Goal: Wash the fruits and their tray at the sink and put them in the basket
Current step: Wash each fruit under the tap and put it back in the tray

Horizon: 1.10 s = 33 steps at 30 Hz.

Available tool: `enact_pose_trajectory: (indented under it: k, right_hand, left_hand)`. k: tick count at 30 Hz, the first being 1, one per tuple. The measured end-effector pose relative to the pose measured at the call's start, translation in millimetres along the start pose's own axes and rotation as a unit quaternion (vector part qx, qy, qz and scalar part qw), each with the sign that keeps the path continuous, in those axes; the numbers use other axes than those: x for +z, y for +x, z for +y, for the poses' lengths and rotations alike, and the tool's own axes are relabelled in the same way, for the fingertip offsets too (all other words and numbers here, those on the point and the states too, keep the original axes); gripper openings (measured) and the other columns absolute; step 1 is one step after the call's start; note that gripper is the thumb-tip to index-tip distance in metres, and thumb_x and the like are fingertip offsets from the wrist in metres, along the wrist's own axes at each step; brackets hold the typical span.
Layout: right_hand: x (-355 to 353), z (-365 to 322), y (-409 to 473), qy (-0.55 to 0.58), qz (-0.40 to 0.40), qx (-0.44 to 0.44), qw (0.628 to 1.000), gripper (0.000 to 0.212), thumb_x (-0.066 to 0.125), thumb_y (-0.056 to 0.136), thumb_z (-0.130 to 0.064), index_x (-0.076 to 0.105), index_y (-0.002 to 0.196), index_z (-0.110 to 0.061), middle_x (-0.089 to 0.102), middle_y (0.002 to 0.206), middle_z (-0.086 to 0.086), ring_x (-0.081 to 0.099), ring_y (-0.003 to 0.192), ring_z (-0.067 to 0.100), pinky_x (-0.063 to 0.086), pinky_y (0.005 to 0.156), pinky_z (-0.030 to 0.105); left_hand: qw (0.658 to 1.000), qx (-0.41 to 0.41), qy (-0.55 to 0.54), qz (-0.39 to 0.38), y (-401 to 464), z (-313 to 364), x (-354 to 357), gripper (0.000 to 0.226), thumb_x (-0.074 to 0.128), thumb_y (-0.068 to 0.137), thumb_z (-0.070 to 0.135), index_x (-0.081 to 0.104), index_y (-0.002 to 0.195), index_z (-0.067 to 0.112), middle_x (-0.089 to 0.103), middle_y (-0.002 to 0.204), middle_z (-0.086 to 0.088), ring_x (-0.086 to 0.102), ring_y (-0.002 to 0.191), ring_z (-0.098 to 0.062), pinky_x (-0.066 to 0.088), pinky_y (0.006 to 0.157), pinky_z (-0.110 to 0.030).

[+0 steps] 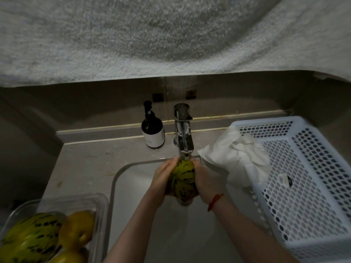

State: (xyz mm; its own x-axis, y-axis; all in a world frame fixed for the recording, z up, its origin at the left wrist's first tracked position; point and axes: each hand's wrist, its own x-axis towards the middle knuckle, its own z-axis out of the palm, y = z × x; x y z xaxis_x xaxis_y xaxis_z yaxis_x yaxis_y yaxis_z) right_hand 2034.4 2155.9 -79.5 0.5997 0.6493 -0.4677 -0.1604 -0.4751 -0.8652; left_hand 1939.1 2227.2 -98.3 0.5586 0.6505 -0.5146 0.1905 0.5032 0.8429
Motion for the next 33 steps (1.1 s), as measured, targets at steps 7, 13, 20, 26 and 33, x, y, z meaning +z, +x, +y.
enact_pose_trajectory:
  k: [7,13,20,26,33]
  right_hand:
    - [22.4,15.0,-10.3,-0.103,0.07,-0.223,0.967,0.024,0.057,0.084,-0.038,0.061,0.096,-0.018,0.051,0.086,-0.011,0.053,0.081,0.006,0.039,0.07,0.005]
    - [6.4,8.6,8.5,-0.283,0.136,-0.316,0.895,0.024,0.054,0.088,-0.034,0.065,0.096,-0.014,0.058,0.087,0.001,0.06,0.081,0.021,0.048,0.069,0.029]
    - [-3.4,-6.3,19.4,-0.276,0.046,-0.158,0.947,0.029,0.041,0.097,-0.023,0.061,0.098,-0.004,0.06,0.082,0.009,0.06,0.091,0.032,0.046,0.076,0.032]
    - [-1.9,6.0,5.7,-0.397,0.086,-0.338,0.849,0.038,0.036,0.093,-0.03,0.067,0.091,-0.009,0.064,0.083,0.005,0.061,0.072,0.025,0.05,0.063,0.036]
    - [17.6,15.5,10.2,-0.034,0.136,-0.118,0.983,0.015,0.055,0.086,-0.036,0.058,0.075,-0.027,0.059,0.075,-0.009,0.056,0.075,0.01,0.046,0.071,0.028]
  left_hand:
    - [0.967,-0.108,-0.148,0.179,8.1,1.7,15.6,0.033,0.069,0.076,0.039,0.067,0.091,0.01,0.069,0.095,-0.017,0.065,0.091,-0.033,0.053,0.085,-0.049]
    - [0.982,-0.111,-0.093,0.122,14.8,-2.7,15.0,0.052,0.054,0.084,0.058,0.065,0.108,0.013,0.069,0.099,-0.015,0.064,0.09,-0.031,0.055,0.075,-0.042]
    - [0.992,-0.072,-0.108,0.003,9.3,-9.2,8.0,0.064,0.066,0.064,0.064,0.062,0.114,0.024,0.073,0.098,-0.008,0.071,0.088,-0.028,0.057,0.064,-0.04]
    - [0.944,-0.162,-0.286,0.02,15.9,-5.5,19.6,0.061,0.05,0.089,0.051,0.055,0.13,0.006,0.055,0.132,-0.022,0.051,0.123,-0.036,0.038,0.106,-0.046]
    - [0.958,-0.132,-0.24,0.084,11.2,-14.1,26.9,0.051,0.05,0.09,0.047,0.059,0.122,0.008,0.06,0.122,-0.017,0.058,0.108,-0.034,0.047,0.096,-0.047]
